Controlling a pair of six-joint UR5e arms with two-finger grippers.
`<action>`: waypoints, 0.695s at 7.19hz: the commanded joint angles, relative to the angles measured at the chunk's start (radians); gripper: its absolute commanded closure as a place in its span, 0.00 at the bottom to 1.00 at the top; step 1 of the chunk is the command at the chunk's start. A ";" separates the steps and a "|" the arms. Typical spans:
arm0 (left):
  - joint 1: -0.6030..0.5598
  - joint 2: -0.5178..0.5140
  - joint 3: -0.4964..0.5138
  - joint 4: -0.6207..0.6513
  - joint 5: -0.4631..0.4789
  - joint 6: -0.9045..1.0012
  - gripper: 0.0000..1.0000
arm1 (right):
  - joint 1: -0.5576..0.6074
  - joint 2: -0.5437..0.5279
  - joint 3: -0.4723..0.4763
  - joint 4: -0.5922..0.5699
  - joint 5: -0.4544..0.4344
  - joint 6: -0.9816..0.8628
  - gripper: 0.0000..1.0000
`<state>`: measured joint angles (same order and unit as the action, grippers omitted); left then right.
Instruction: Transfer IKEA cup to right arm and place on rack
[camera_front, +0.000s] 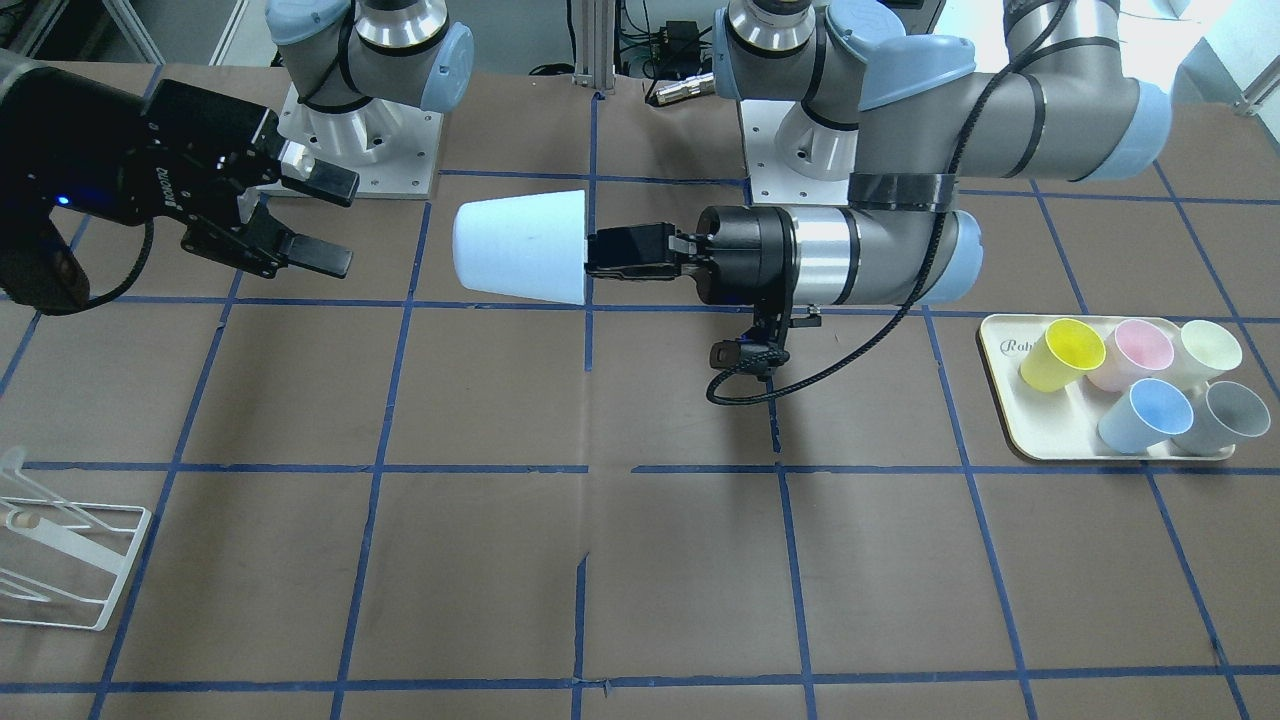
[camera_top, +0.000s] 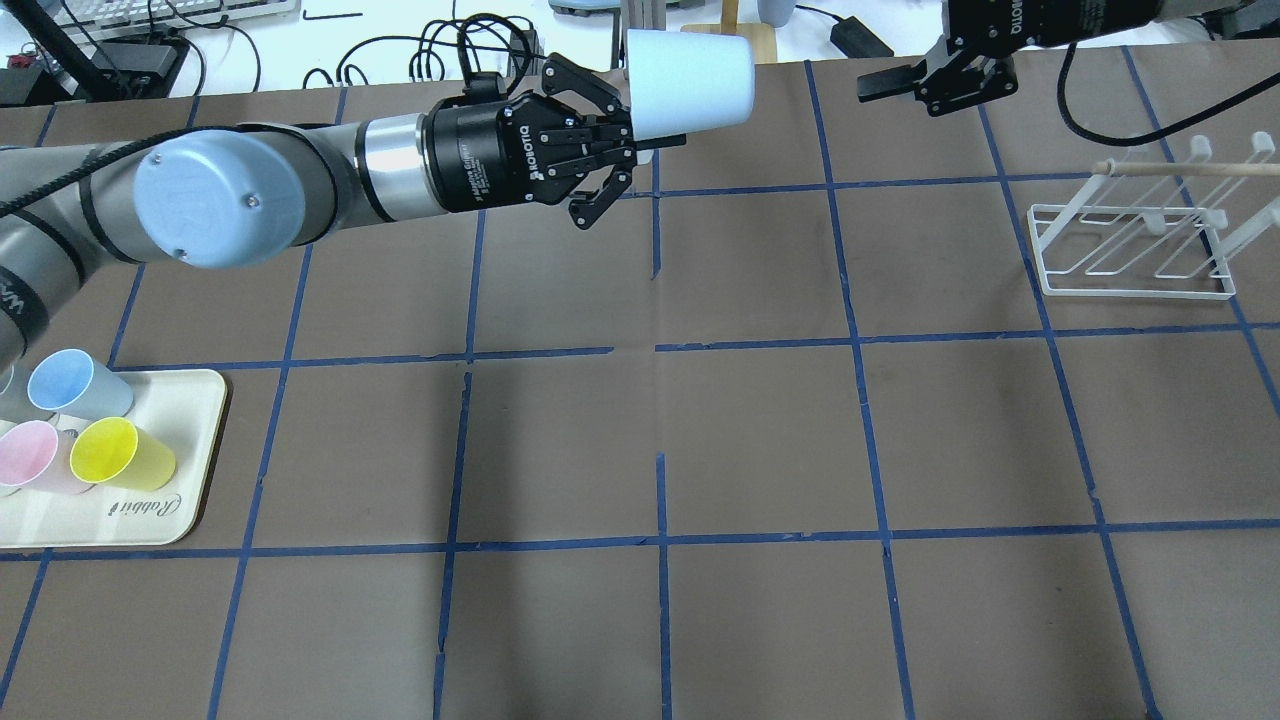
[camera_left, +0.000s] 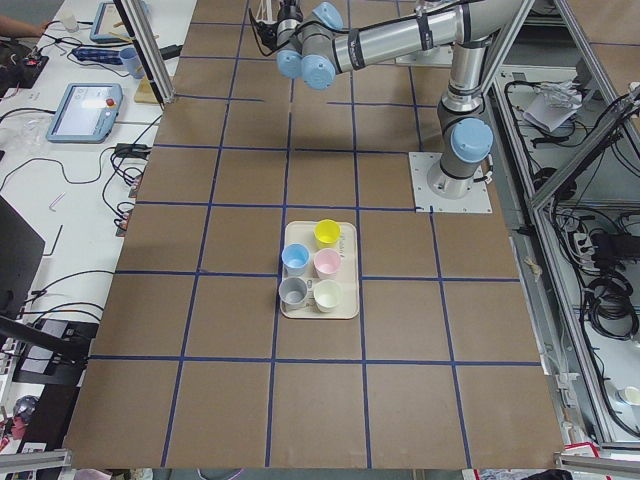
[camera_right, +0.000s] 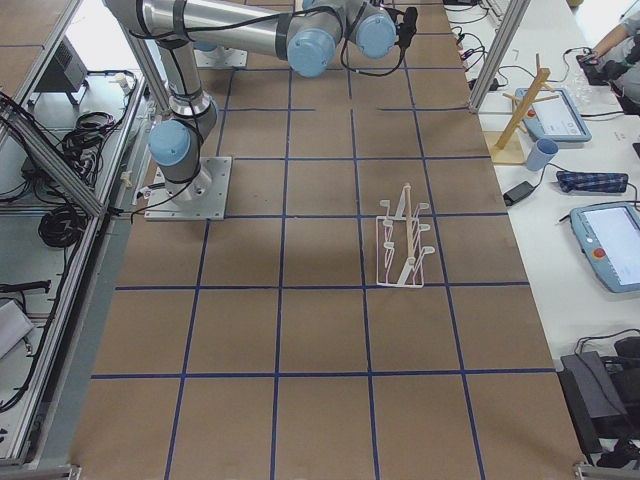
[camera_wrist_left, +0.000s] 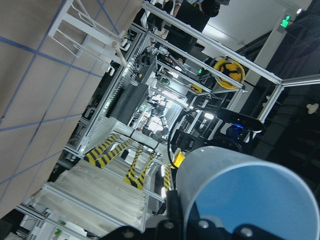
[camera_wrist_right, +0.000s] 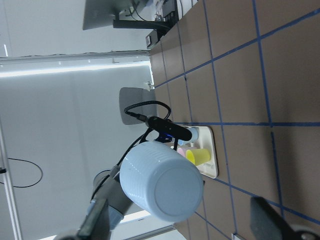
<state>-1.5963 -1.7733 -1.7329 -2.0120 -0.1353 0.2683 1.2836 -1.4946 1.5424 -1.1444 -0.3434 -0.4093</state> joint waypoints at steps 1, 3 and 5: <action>-0.059 -0.001 -0.008 0.002 -0.079 -0.001 1.00 | -0.001 -0.027 0.125 -0.012 0.076 -0.023 0.00; -0.077 -0.008 -0.011 0.002 -0.087 0.014 1.00 | -0.001 -0.029 0.122 -0.009 0.165 -0.013 0.00; -0.079 -0.020 -0.011 0.002 -0.087 0.016 1.00 | -0.001 -0.029 0.120 -0.009 0.181 -0.013 0.00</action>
<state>-1.6734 -1.7878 -1.7435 -2.0102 -0.2210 0.2833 1.2824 -1.5230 1.6626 -1.1544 -0.1772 -0.4225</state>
